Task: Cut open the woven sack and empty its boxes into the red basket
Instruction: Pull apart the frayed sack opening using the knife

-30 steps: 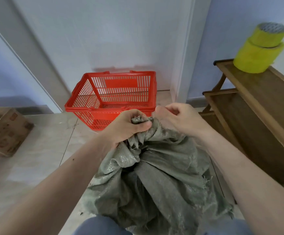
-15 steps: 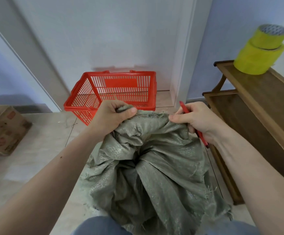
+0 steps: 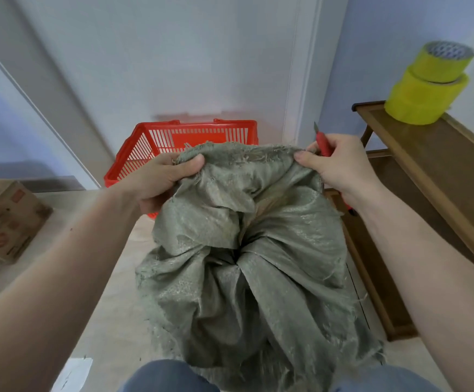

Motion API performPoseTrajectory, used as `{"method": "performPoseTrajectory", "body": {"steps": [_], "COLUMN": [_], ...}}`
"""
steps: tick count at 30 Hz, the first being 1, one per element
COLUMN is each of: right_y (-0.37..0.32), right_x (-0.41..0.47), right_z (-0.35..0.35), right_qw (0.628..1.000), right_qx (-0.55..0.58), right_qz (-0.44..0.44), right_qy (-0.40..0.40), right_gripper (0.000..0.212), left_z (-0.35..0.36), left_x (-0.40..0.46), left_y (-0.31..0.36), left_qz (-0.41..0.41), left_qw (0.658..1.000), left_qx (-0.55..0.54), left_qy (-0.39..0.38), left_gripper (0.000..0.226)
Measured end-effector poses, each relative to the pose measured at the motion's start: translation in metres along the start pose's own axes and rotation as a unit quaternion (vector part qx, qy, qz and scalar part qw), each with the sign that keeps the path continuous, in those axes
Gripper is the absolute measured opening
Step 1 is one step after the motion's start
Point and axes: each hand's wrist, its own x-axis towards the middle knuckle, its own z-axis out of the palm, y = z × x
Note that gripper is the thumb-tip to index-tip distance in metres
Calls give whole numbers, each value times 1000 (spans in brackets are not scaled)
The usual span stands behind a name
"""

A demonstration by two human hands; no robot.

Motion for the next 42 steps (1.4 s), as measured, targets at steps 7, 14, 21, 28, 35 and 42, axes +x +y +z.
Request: {"method": "performPoseTrajectory", "body": {"steps": [7,14,21,28,35,42], "right_y": [-3,2,9,55,71,-7], "right_x": [-20,-35,-39,-44,-43,-6], "right_z": [-38,-77,-69,-42,-39,-35], "right_qw": [993,986,980,972,927,951], "right_qx": [-97,-101,0,-136,35,165], "right_qz": [42,98,135,178,339,207], "right_qy": [-58,-87,-148,-76,-156,-162], "right_gripper": [53,35,28,110,57,17], "left_z": [35,102,126,118,83,77], "left_x": [20,37,48,52,49,40], "left_y": [-8,3,20,34,42,33], "left_qz": [-9,-4,24,20,-27,15], "left_qw": [998,996,992,984,970,997], "left_qx": [-62,-86,-95,-110,-173,6], "left_qy": [-19,21,81,138,169,80], "left_gripper": [66,31,28,38,71,83]}}
